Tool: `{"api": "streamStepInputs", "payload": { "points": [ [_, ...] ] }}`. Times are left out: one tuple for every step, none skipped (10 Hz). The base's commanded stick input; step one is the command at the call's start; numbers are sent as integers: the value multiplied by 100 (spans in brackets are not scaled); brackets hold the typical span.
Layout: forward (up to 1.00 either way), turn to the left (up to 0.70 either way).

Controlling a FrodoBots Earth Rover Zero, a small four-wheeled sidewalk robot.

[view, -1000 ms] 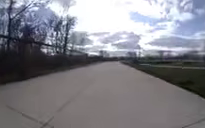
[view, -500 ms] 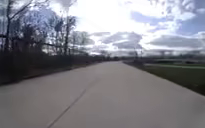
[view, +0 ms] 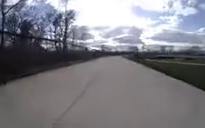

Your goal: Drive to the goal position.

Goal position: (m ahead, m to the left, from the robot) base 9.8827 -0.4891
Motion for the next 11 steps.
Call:
{"api": "streamStepInputs", "payload": {
  "points": [
    [100, -16],
    [100, 0],
    [100, -1],
    [100, -1],
    [100, -1],
    [100, -2],
    [100, -14],
    [100, -37],
    [100, -37],
    [100, -38],
    [100, -38]
  ]
}}
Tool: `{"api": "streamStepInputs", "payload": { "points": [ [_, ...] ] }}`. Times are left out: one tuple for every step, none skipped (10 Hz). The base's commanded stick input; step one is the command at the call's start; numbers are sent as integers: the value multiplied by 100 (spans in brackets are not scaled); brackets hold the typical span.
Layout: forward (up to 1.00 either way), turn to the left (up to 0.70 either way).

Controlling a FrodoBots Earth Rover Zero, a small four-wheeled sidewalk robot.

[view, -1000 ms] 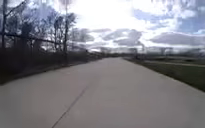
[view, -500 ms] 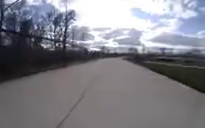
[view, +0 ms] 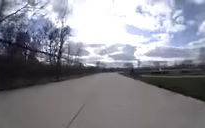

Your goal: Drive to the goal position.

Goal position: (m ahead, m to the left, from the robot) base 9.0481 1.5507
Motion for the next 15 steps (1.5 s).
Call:
{"api": "streamStepInputs", "payload": {
  "points": [
    [100, -5],
    [100, 0],
    [100, 0],
    [100, 0],
    [100, 0],
    [100, -13],
    [100, -39],
    [100, -39],
    [100, -31],
    [100, -22],
    [100, -12],
    [100, -3],
    [100, 0],
    [100, 0],
    [100, 0]
  ]
}}
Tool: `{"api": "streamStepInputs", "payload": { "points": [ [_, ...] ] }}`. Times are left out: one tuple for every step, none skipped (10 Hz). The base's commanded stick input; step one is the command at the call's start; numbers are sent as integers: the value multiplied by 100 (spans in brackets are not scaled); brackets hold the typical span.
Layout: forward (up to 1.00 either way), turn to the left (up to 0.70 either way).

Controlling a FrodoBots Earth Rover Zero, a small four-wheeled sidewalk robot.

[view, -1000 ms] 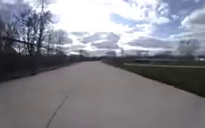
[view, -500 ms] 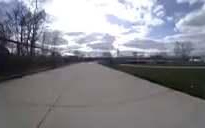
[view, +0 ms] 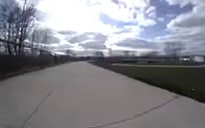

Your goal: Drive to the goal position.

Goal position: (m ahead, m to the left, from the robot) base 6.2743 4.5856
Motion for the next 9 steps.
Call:
{"api": "streamStepInputs", "payload": {
  "points": [
    [100, 0],
    [100, 0],
    [100, 4],
    [100, 16],
    [100, 27],
    [100, 39],
    [100, 39],
    [100, 37],
    [100, 36]
  ]
}}
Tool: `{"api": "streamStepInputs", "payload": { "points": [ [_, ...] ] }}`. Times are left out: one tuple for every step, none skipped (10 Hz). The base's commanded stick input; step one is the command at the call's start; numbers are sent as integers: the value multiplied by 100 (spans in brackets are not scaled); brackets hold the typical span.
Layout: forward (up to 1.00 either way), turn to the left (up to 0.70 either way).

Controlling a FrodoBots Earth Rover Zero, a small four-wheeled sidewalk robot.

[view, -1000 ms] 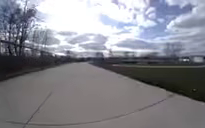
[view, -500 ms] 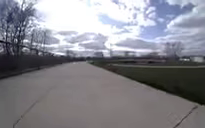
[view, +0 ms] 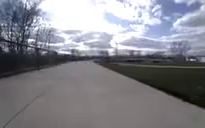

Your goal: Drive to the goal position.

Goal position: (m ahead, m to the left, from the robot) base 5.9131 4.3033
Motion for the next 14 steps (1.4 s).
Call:
{"api": "streamStepInputs", "payload": {
  "points": [
    [100, 34],
    [100, 33],
    [100, 30],
    [100, 23],
    [100, 17],
    [100, 11],
    [100, 5],
    [100, 1],
    [100, 5],
    [100, 8],
    [100, 12],
    [100, 16],
    [100, 8],
    [100, 3]
  ]
}}
